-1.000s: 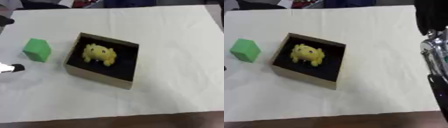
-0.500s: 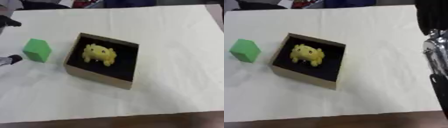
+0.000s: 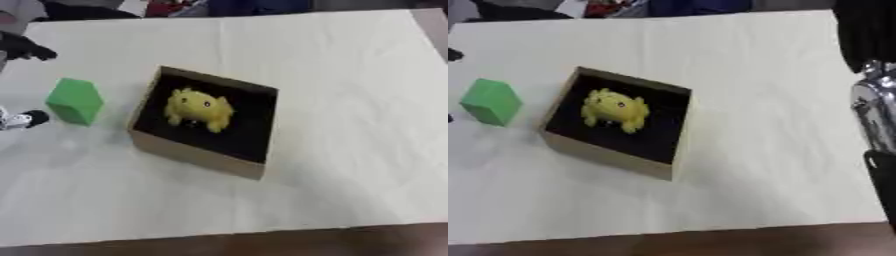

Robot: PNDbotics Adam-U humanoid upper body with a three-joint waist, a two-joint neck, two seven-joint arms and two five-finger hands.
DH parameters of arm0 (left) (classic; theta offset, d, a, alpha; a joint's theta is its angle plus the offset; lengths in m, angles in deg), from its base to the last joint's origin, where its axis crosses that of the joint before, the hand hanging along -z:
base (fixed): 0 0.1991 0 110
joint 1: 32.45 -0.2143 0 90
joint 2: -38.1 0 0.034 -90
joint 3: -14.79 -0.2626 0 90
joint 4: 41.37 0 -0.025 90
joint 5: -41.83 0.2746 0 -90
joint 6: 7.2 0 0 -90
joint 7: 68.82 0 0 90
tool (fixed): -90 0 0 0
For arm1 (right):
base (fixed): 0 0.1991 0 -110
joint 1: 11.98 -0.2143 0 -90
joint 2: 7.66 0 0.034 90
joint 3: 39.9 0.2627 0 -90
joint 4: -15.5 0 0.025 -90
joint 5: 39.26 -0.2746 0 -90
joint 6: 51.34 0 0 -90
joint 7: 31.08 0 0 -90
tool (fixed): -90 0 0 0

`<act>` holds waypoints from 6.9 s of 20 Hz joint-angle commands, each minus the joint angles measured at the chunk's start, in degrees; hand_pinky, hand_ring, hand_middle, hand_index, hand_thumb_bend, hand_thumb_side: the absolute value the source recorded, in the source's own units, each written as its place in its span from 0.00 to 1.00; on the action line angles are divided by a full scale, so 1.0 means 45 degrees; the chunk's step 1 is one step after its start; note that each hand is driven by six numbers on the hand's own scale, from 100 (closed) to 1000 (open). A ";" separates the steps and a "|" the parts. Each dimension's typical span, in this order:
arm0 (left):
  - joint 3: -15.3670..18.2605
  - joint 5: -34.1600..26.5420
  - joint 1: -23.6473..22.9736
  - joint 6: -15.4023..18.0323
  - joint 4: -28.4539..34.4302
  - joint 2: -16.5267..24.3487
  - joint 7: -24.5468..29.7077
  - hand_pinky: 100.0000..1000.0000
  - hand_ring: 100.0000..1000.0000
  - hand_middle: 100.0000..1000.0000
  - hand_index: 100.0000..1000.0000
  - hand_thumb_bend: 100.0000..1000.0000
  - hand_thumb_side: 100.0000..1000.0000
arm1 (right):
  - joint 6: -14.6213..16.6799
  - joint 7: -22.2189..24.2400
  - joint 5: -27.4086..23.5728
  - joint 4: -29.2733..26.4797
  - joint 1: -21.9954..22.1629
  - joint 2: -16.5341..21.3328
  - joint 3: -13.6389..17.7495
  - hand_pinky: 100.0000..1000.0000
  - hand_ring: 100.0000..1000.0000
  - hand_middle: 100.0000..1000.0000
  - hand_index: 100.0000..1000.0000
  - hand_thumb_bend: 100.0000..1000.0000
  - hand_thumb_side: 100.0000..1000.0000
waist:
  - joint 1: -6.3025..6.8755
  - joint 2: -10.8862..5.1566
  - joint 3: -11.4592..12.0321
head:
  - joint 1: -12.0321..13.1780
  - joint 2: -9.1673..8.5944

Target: Pick up objects on the table and place them in the box.

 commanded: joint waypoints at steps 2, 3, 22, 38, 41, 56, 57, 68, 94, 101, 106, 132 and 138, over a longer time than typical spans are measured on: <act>-0.0156 0.0254 0.0462 0.0113 -0.0349 0.0125 0.0438 0.76 0.86 0.84 0.99 0.41 0.51 | -0.0047 0.0029 -0.0103 -0.0100 -0.0204 0.0140 0.0023 0.97 0.84 0.60 0.93 0.00 0.91 | 0.0016 -0.0208 -0.0031 | 0.0087 -0.0155; -0.0199 0.0297 0.0544 0.0138 -0.0438 0.0070 0.0491 0.76 0.86 0.84 0.99 0.44 0.51 | -0.0055 0.0037 -0.0105 -0.0101 -0.0208 0.0129 0.0020 0.97 0.84 0.60 0.93 0.00 0.91 | 0.0016 -0.0202 -0.0040 | 0.0097 -0.0165; -0.0595 0.1123 0.2071 0.0715 -0.2763 -0.0962 0.0582 0.82 0.87 0.84 0.96 0.41 0.48 | -0.0226 0.0121 -0.0278 -0.0146 -0.0318 0.0060 -0.0031 0.98 0.84 0.58 0.93 0.00 0.94 | -0.0037 0.0032 -0.0268 | 0.0293 -0.0398; -0.0681 0.1900 0.2437 0.0699 -0.4212 -0.1483 0.0618 0.81 0.87 0.83 0.96 0.27 0.42 | -0.0331 0.0272 -0.0405 -0.0169 -0.0461 0.0029 -0.0038 0.98 0.84 0.57 0.92 0.00 0.94 | -0.0100 0.0371 -0.0467 | 0.0386 -0.0731; -0.0673 0.1880 0.2447 0.0707 -0.4345 -0.1517 0.0615 0.79 0.86 0.80 0.94 0.24 0.42 | -0.0337 0.0265 -0.0409 -0.0169 -0.0452 0.0032 -0.0022 0.98 0.84 0.57 0.92 0.00 0.95 | -0.0115 0.0395 -0.0477 | 0.0395 -0.0749; -0.0763 0.1848 0.2413 0.0421 -0.4465 -0.1543 0.0372 0.61 0.77 0.70 0.84 0.00 0.42 | -0.0410 0.0259 -0.0481 -0.0181 -0.0350 -0.0066 0.0008 0.99 0.84 0.57 0.93 0.00 0.95 | -0.0095 0.0348 -0.0520 | 0.0393 -0.0777; -0.0767 0.1842 0.2409 0.0379 -0.4441 -0.1540 0.0348 0.59 0.76 0.69 0.83 0.00 0.43 | -0.0415 0.0260 -0.0486 -0.0182 -0.0341 -0.0076 0.0008 0.99 0.84 0.57 0.93 0.00 0.95 | -0.0089 0.0339 -0.0521 | 0.0387 -0.0782; -0.0768 0.2594 0.2541 0.0266 -0.3789 -0.1479 -0.0697 0.45 0.61 0.56 0.75 0.00 0.44 | -0.0472 0.0186 -0.0543 -0.0203 -0.0227 -0.0179 0.0042 0.99 0.84 0.57 0.93 0.00 0.95 | -0.0041 0.0174 -0.0460 | 0.0357 -0.0666; -0.1939 0.1491 0.4480 0.0365 0.0524 -0.3343 -0.0763 0.40 0.58 0.56 0.74 0.00 0.41 | -0.0669 0.0049 -0.0666 -0.0277 -0.0103 -0.0464 0.0030 0.99 0.84 0.56 0.92 0.00 0.94 | 0.0063 -0.0139 -0.0444 | 0.0224 -0.0424; -0.2395 0.1315 0.4572 0.0251 0.0680 -0.3662 -0.0491 0.40 0.58 0.56 0.74 0.00 0.41 | -0.0677 0.0022 -0.0692 -0.0297 -0.0181 -0.0551 0.0016 0.99 0.84 0.56 0.92 0.00 0.93 | 0.0041 -0.0125 -0.0494 | 0.0204 -0.0418; -0.2704 0.1332 0.4469 0.0160 0.0621 -0.3924 -0.0289 0.40 0.58 0.56 0.74 0.00 0.41 | -0.0684 0.0031 -0.0712 -0.0298 -0.0210 -0.0609 0.0004 0.99 0.84 0.56 0.92 0.00 0.93 | 0.0022 -0.0100 -0.0515 | 0.0194 -0.0443; -0.3451 0.4259 0.3713 -0.0138 -0.0499 -0.6347 -0.0942 0.50 0.67 0.64 0.78 0.00 0.43 | -0.0678 -0.0023 -0.0753 -0.0298 -0.0146 -0.0649 0.0057 1.00 0.84 0.56 0.92 0.00 0.94 | -0.0013 0.0008 -0.0558 | 0.0270 -0.0428; -0.3642 0.4336 0.3581 -0.0116 -0.0667 -0.6476 -0.0624 0.56 0.73 0.69 0.81 0.00 0.50 | -0.0669 -0.0044 -0.0758 -0.0298 -0.0145 -0.0646 0.0073 1.00 0.84 0.56 0.92 0.00 0.94 | -0.0020 0.0022 -0.0545 | 0.0276 -0.0423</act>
